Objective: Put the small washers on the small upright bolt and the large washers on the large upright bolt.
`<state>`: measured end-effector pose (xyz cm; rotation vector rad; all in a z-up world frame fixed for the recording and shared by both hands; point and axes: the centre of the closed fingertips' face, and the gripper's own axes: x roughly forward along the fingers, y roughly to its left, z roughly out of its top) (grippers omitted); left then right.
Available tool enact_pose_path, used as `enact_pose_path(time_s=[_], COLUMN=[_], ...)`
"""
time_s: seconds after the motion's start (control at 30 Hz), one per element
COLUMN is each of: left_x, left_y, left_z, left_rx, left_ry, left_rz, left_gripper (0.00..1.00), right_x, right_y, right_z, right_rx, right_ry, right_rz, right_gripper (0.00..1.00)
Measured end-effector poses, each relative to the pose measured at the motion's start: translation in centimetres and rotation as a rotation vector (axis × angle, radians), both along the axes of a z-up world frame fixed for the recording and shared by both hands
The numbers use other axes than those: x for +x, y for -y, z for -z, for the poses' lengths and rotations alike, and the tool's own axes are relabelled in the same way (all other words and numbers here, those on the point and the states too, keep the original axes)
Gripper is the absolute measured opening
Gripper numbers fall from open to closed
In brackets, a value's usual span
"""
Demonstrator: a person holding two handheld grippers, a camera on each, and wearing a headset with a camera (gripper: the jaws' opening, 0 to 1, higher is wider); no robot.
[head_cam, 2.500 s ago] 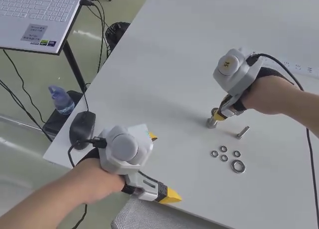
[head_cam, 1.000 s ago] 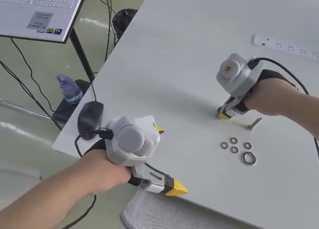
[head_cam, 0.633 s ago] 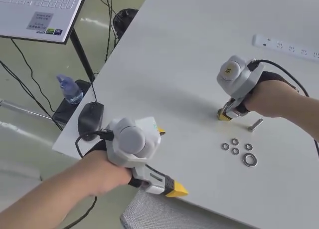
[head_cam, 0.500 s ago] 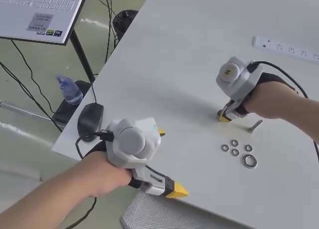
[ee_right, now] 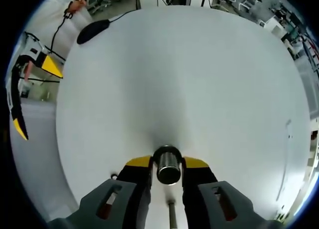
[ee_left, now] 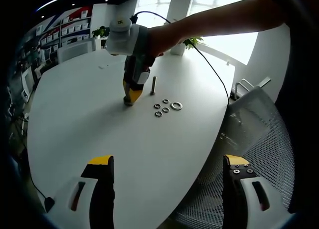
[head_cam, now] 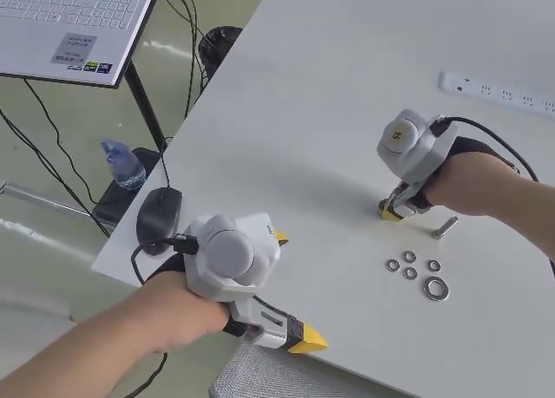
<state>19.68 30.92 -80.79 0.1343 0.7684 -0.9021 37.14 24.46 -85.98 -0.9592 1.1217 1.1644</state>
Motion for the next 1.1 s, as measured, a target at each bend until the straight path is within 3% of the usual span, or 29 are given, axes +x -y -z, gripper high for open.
enact_pose_path(time_s=[0.17, 0.3, 0.73, 1.1], left_x=[0.0, -0.1, -0.3, -0.5], left_y=[0.0, 0.1, 0.1, 0.2], left_z=[0.0, 0.0, -0.2, -0.4], left_rx=[0.0, 0.001, 0.001, 0.005], left_ry=[0.004, 0.005, 0.01, 0.015], left_rz=[-0.002, -0.001, -0.002, 0.001], left_gripper=[0.9, 0.9, 0.9, 0.91], right_x=[0.0, -0.1, 1.2, 1.4], right_y=[0.3, 0.1, 0.0, 0.3], right_z=[0.2, 0.1, 0.0, -1.7], right_rx=[-0.002, 0.012, 0.02, 0.037], right_ry=[-0.006, -0.012, -0.006, 0.002], right_rz=[-0.011, -0.01, -0.029, -0.023], right_gripper=[0.24, 0.33, 0.36, 0.37])
